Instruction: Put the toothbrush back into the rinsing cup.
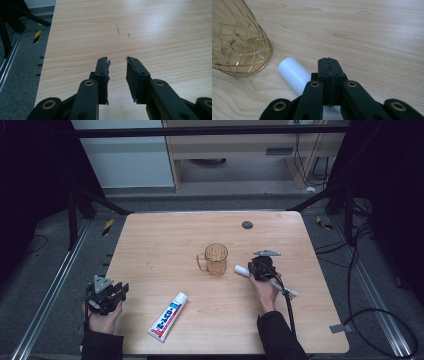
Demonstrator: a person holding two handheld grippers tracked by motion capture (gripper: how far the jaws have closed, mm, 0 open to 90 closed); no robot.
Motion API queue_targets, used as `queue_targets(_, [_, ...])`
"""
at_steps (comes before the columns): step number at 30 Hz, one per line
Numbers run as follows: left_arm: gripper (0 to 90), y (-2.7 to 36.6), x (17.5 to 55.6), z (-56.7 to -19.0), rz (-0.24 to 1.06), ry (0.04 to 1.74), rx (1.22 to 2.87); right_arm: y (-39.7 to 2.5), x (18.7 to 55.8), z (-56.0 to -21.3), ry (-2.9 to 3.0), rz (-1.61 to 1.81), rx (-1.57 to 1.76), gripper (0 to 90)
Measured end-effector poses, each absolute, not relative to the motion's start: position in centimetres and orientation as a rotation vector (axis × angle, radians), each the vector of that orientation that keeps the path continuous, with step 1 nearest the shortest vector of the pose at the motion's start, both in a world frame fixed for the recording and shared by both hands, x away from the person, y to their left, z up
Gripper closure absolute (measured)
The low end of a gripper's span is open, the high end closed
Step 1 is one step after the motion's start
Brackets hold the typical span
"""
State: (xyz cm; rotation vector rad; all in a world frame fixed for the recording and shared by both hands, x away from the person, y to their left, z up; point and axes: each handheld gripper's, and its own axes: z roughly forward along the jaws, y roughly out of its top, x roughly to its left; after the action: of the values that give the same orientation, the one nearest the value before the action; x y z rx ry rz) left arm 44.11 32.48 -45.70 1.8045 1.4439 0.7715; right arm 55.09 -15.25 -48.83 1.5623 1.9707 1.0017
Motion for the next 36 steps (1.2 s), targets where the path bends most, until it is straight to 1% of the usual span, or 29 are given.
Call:
queue_targets(20, [68.9,32.4,44.1,-45.6,0.767,1.445,1.804,-15.1,54.0,-48.3,2.065,0.970,1.529,89.6])
queue_targets(27, [68.6,32.3,44.1,-45.7,0.767,1.442,1.806,-15.5,53.4,-48.9,2.083,0.959,1.540,89.6])
queue_targets(36, [68.6,32.2,44.1,-45.7,0.768,1.441,1.809,-15.9,51.8,-48.7,2.118,0.957,1.508,88.9])
